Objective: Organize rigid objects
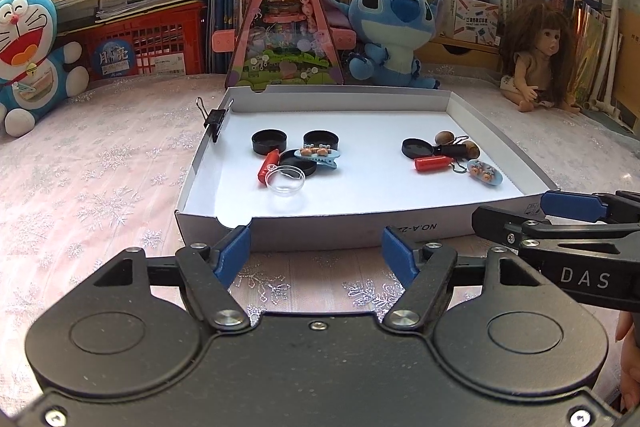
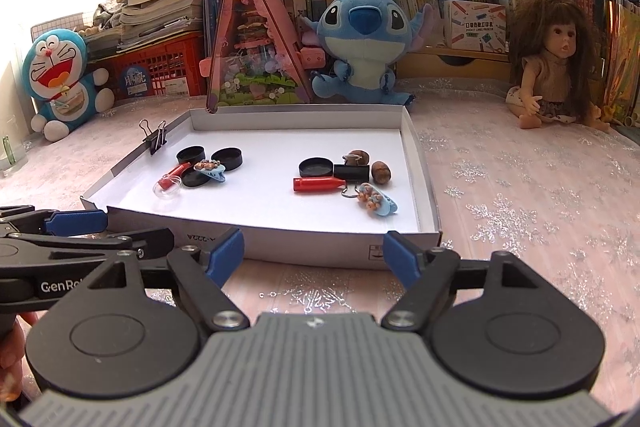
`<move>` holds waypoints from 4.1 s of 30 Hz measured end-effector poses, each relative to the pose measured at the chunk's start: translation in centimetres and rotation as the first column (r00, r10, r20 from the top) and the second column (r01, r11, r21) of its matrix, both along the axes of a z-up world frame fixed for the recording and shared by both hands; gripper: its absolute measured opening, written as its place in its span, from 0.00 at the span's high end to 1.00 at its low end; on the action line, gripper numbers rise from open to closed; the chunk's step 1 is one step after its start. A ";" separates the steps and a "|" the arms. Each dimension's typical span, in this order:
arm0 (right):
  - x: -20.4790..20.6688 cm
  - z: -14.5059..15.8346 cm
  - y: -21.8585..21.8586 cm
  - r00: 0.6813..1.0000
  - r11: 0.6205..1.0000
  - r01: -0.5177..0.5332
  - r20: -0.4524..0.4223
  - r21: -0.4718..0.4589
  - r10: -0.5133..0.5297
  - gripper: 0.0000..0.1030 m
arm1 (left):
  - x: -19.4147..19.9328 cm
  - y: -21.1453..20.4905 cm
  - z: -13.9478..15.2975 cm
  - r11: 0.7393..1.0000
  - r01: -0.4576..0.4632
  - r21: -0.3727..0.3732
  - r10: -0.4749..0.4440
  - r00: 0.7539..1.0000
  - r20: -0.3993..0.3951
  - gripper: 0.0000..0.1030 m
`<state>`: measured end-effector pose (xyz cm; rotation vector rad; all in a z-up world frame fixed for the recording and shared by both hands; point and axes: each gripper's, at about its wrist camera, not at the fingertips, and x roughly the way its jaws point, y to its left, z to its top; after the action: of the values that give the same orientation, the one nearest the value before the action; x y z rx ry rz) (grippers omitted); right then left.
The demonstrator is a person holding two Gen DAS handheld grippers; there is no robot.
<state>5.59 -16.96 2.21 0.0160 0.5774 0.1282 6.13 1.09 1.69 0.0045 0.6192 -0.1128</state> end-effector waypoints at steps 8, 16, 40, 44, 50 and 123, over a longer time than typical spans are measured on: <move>0.1 -1.1 0.0 0.999 1.000 0.001 -0.034 -0.017 -0.002 0.16 | 0.1 -0.2 -0.8 1.000 -0.004 0.026 0.005 1.000 -0.030 0.29; 0.5 -2.3 0.0 0.996 0.999 0.012 -0.082 -0.039 -0.015 0.12 | 0.3 -0.2 -1.8 0.998 -0.026 0.052 0.029 0.998 -0.062 0.23; 0.6 -2.8 0.1 0.996 0.999 0.009 -0.091 -0.049 -0.013 0.00 | 0.9 1.0 -2.6 0.996 -0.081 0.045 0.084 0.994 -0.065 0.01; 0.6 -2.8 0.1 0.996 0.999 0.009 -0.091 -0.049 -0.013 0.00 | 0.9 1.0 -2.5 0.996 -0.081 0.045 0.084 0.994 -0.065 0.01; 0.6 -2.8 0.1 0.996 0.999 0.008 -0.091 -0.050 -0.013 0.00 | 0.7 1.1 -2.6 0.995 -0.092 0.045 0.095 0.994 -0.060 0.01; 0.6 -2.8 0.2 0.996 0.998 0.008 -0.090 -0.055 -0.013 0.00 | 0.6 1.1 -2.6 0.994 -0.098 0.044 0.100 0.993 -0.056 0.01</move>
<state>6.19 -16.73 -0.61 -0.0285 0.6712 0.1014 6.71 2.20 -0.93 0.0103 0.6785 -0.0043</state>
